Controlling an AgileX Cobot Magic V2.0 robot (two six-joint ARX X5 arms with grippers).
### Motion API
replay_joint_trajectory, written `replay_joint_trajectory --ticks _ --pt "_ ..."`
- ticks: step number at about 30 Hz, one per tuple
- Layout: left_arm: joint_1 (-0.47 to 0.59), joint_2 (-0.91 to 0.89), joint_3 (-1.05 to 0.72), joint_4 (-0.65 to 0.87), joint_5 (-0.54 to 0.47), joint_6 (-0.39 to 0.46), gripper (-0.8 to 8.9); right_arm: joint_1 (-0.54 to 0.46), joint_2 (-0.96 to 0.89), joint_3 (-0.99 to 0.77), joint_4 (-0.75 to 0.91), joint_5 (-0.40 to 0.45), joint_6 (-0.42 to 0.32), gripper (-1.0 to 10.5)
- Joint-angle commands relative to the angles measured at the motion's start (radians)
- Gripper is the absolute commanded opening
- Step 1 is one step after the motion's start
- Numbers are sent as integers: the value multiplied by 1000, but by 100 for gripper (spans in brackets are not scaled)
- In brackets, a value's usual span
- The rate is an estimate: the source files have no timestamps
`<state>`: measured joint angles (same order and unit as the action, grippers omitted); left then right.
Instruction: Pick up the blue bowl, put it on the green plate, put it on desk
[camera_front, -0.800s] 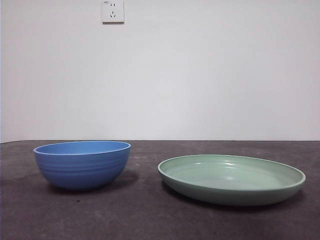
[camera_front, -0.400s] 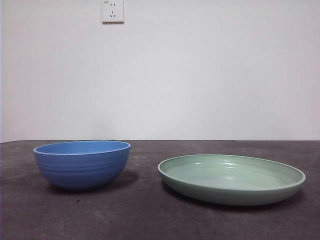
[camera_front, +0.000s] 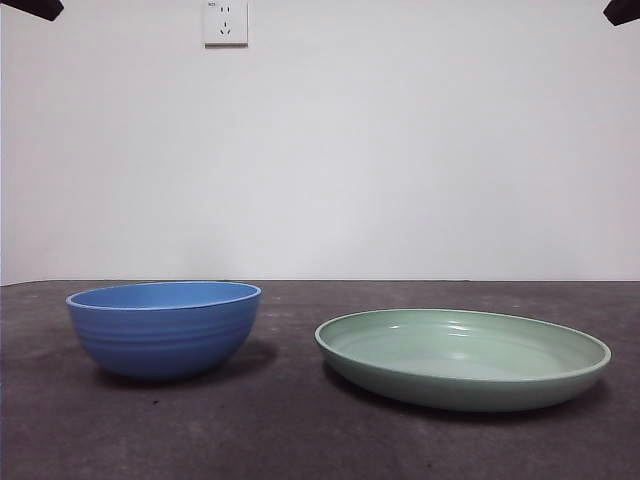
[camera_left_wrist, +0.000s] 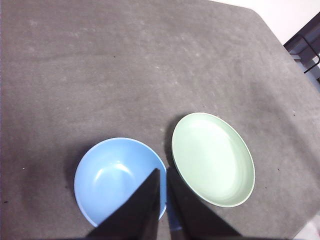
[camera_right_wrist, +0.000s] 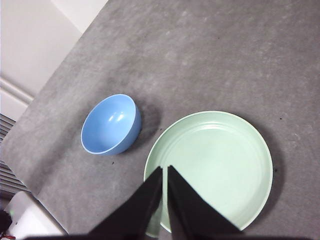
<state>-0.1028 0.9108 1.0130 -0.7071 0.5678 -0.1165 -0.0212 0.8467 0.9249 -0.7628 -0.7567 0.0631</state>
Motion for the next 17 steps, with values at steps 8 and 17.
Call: replay_joint_trajectory --ticks 8,17 --pt "-3 6 23 26 5 57 615 1 8 16 -1 -1 -26 562" --pt "-3 11 23 25 5 30 622 1 8 16 5 -2 -26 568"
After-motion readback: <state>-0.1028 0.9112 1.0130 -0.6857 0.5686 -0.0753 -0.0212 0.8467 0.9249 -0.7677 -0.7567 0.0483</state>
